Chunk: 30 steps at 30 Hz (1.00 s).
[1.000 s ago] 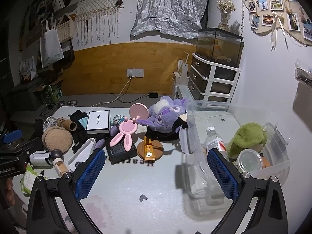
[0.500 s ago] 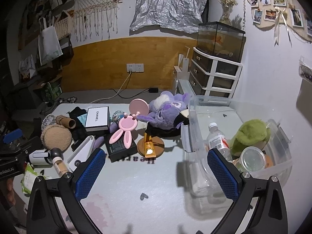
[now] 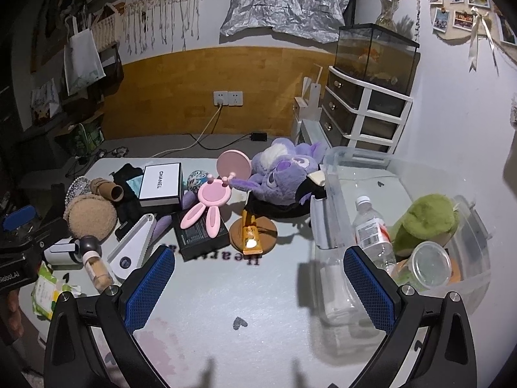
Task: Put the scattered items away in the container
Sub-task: 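Move the right tool toward the orange hand cream tube, then close the right tool on the orange hand cream tube and lift it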
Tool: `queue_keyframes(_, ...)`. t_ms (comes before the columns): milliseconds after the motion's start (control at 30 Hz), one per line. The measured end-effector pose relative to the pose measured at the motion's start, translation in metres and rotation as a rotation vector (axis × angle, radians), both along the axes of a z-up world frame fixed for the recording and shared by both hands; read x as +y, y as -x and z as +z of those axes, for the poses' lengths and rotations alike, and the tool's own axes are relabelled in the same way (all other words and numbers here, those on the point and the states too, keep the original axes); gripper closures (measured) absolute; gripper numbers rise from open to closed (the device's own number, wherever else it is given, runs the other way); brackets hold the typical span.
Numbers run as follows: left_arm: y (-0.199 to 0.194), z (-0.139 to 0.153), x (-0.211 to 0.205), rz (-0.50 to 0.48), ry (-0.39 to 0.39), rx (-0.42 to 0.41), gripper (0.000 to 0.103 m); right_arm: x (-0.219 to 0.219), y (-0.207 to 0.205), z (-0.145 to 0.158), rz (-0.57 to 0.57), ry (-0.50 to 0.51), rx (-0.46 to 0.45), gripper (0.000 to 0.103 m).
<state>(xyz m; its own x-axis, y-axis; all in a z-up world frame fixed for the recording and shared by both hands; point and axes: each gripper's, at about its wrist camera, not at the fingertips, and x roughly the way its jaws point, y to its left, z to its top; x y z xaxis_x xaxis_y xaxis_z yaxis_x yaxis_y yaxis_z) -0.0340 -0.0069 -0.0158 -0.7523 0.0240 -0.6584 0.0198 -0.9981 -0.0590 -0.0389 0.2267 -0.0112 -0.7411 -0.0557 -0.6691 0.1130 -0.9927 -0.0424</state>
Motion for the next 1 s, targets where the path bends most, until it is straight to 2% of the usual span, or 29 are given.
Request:
queue_keyframes(533, 0.036, -0.023, -0.004, 0.005, -0.016, -0.075, 0.000, -0.011, 0.042, -0.056, 0.059, 0.078, -0.155, 0.002)
queue_keyframes(600, 0.040, -0.027, -0.006, 0.010, -0.019, -0.086, 0.000, -0.011, 0.051, -0.064, 0.059, 0.083, -0.173, 0.016)
queue_keyframes(667, 0.045, -0.030, -0.008, 0.015, -0.024, -0.097, 0.000, -0.011, 0.062, -0.075, 0.055, 0.086, -0.194, 0.036)
queue_keyframes(767, 0.052, -0.036, -0.012, 0.032, -0.030, -0.114, 0.000, -0.011, 0.084, -0.092, 0.050, 0.080, -0.213, 0.056)
queue_keyframes(867, 0.058, -0.041, -0.017, 0.047, -0.036, -0.131, 0.000, -0.012, 0.112, -0.112, 0.040, 0.055, -0.231, 0.066)
queue_keyframes(1000, 0.063, -0.047, -0.023, 0.068, -0.041, -0.149, 0.000, -0.013, 0.152, -0.137, 0.021, 0.042, -0.259, 0.071)
